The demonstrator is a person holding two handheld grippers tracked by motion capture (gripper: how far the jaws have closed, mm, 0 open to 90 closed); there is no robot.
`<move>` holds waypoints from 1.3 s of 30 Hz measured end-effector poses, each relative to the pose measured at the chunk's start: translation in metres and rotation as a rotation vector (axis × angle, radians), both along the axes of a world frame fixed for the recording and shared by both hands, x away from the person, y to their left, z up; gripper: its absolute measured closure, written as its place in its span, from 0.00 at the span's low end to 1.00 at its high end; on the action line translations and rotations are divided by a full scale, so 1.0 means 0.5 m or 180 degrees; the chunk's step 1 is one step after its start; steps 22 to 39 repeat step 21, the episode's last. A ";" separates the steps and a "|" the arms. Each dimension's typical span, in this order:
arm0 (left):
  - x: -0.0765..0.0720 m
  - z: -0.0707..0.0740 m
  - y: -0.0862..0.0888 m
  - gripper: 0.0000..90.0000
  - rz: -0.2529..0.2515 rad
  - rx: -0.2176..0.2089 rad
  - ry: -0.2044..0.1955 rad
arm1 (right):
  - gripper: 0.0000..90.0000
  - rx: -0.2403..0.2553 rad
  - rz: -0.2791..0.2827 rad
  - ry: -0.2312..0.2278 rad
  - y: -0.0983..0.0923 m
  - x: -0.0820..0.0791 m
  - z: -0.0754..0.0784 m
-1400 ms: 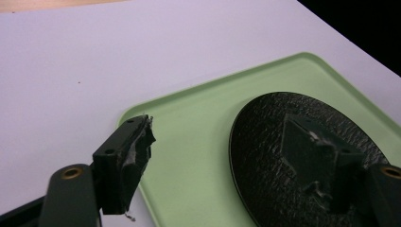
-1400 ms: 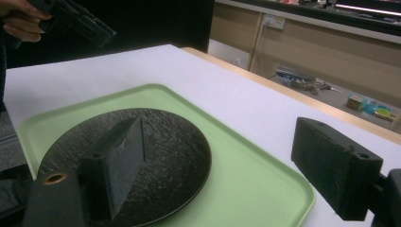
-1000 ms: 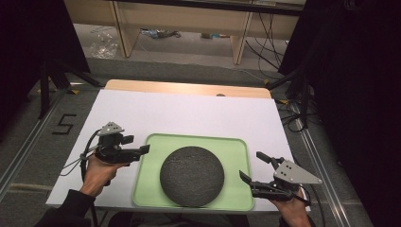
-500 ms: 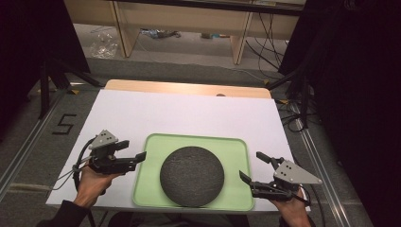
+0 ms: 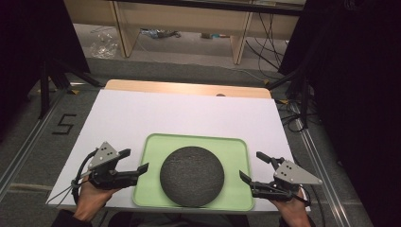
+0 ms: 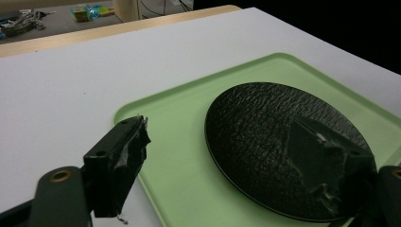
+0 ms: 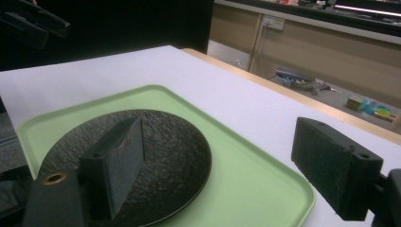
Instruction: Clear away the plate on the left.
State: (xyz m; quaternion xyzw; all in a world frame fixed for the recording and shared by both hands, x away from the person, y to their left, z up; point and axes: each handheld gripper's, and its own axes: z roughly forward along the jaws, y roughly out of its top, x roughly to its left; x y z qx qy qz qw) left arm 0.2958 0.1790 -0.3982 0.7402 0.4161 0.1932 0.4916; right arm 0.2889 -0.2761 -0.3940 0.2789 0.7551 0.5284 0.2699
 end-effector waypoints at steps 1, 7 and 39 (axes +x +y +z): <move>-0.003 -0.001 -0.001 0.23 -0.0016 0.0016 -0.0030 | 0.21 0.0006 0.0004 -0.0008 0.000 0.000 0.000; -0.025 -0.004 -0.016 0.23 -0.0016 0.0075 -0.0060 | 0.21 0.0027 -0.0013 -0.0033 0.001 0.000 -0.001; -0.023 -0.012 -0.025 0.23 -0.0073 0.0124 -0.0005 | 0.21 0.0029 -0.0016 -0.0047 0.001 0.000 0.000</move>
